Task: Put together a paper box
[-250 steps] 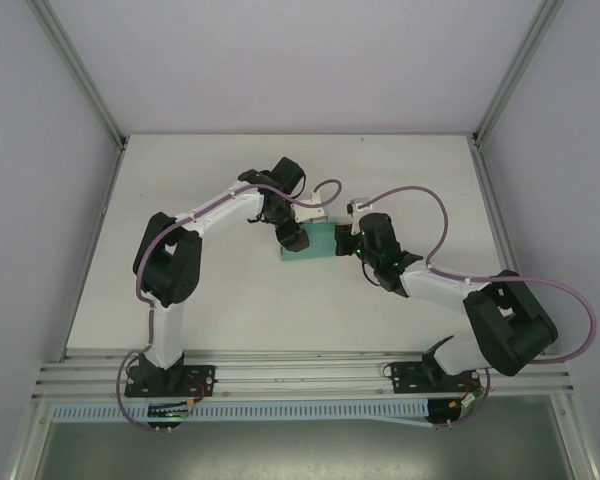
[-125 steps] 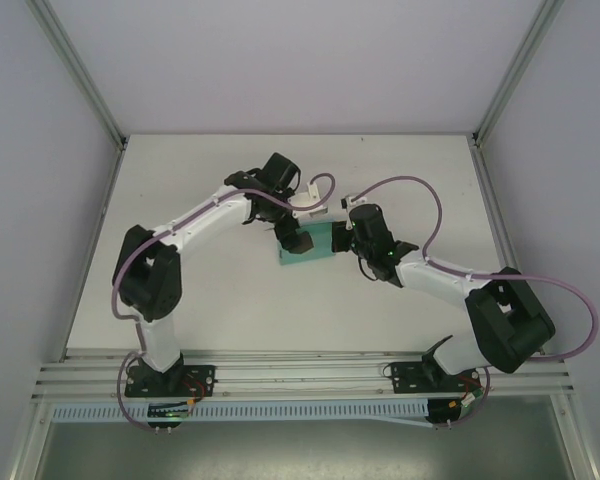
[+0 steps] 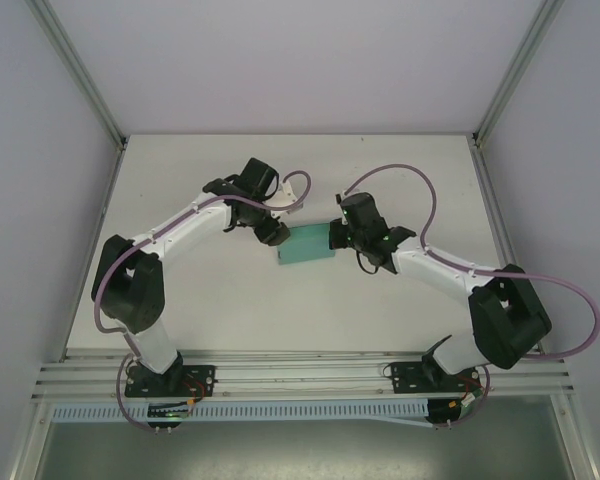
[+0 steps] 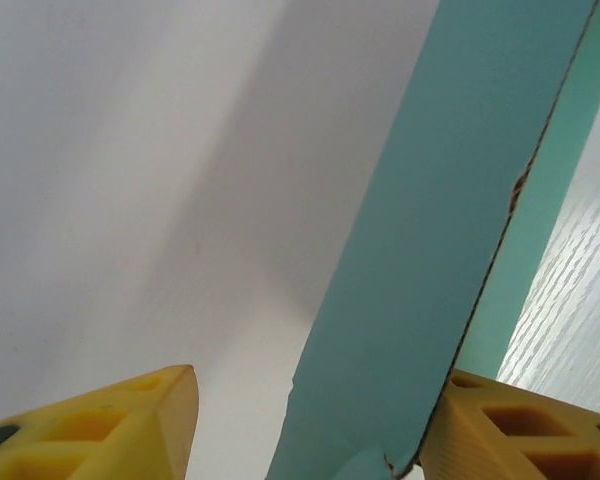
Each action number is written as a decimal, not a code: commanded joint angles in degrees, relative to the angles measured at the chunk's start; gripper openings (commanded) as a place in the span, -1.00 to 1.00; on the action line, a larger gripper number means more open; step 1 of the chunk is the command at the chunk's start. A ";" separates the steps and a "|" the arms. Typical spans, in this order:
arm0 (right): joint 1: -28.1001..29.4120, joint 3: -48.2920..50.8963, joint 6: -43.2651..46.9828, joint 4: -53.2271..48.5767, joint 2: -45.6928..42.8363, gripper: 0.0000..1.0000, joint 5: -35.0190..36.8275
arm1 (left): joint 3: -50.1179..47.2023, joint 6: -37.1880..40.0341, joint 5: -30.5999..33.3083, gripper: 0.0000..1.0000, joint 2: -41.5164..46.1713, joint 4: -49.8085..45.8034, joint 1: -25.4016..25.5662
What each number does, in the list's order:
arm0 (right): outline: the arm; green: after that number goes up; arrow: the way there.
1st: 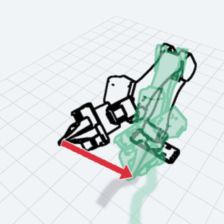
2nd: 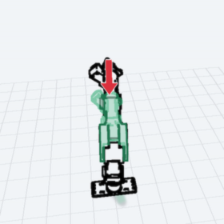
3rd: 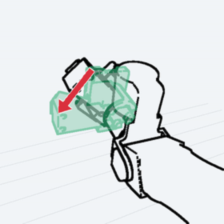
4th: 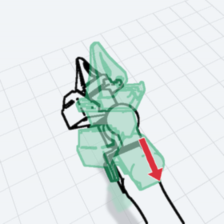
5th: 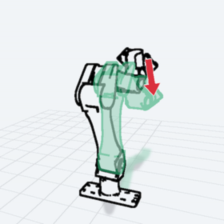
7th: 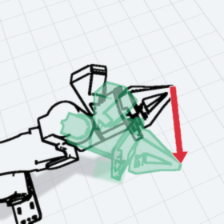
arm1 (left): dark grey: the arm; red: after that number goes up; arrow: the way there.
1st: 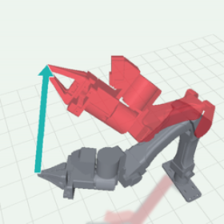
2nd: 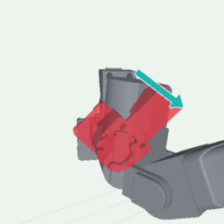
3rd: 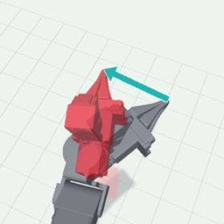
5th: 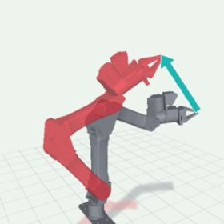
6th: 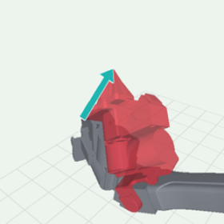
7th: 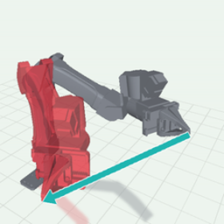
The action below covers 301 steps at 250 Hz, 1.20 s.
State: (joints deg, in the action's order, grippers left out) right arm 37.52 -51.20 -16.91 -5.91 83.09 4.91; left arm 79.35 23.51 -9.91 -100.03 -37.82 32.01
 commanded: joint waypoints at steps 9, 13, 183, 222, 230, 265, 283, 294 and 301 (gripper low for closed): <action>0.42 -2.28 -0.69 -8.05 2.03 -1.00 -1.36 | -0.06 -0.35 1.58 0.00 0.24 -1.04 0.25; 0.49 -2.57 -0.76 -8.36 2.04 -1.00 -1.40 | -0.04 -0.28 1.76 -0.01 0.30 -1.03 0.25; 0.27 -13.19 1.04 -20.72 5.14 -1.00 -3.56 | -2.20 -2.21 1.97 -0.12 3.69 -1.06 -0.30; 0.29 -13.74 0.47 -20.87 6.88 -1.00 -4.11 | -2.69 -3.59 2.43 -0.08 5.46 -1.31 -0.28; 0.28 -13.96 0.31 -21.05 7.19 -1.00 -4.05 | -3.33 -3.64 2.42 -0.08 6.00 -0.92 -0.28; 0.30 -14.76 0.26 -21.88 7.97 -1.00 -3.38 | -5.54 -5.16 2.06 -0.32 8.08 -0.72 -0.28; 0.28 -14.87 0.15 -21.86 8.12 -1.00 -3.58 | -6.91 -6.01 2.66 -0.34 9.19 -0.91 -0.28; 0.28 -14.81 0.23 -21.71 8.16 -1.00 -3.92 | -7.95 -5.86 4.30 -0.35 9.94 -0.19 -0.28; 0.32 -14.90 0.29 -21.69 8.23 -1.00 -4.17 | -8.28 -5.85 5.05 -0.35 10.25 0.14 -0.32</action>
State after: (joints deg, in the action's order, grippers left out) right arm 37.50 -65.54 -16.49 -23.44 89.86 2.48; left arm 73.52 19.29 -6.94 -92.05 -37.54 32.12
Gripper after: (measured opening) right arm 0.042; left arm 0.329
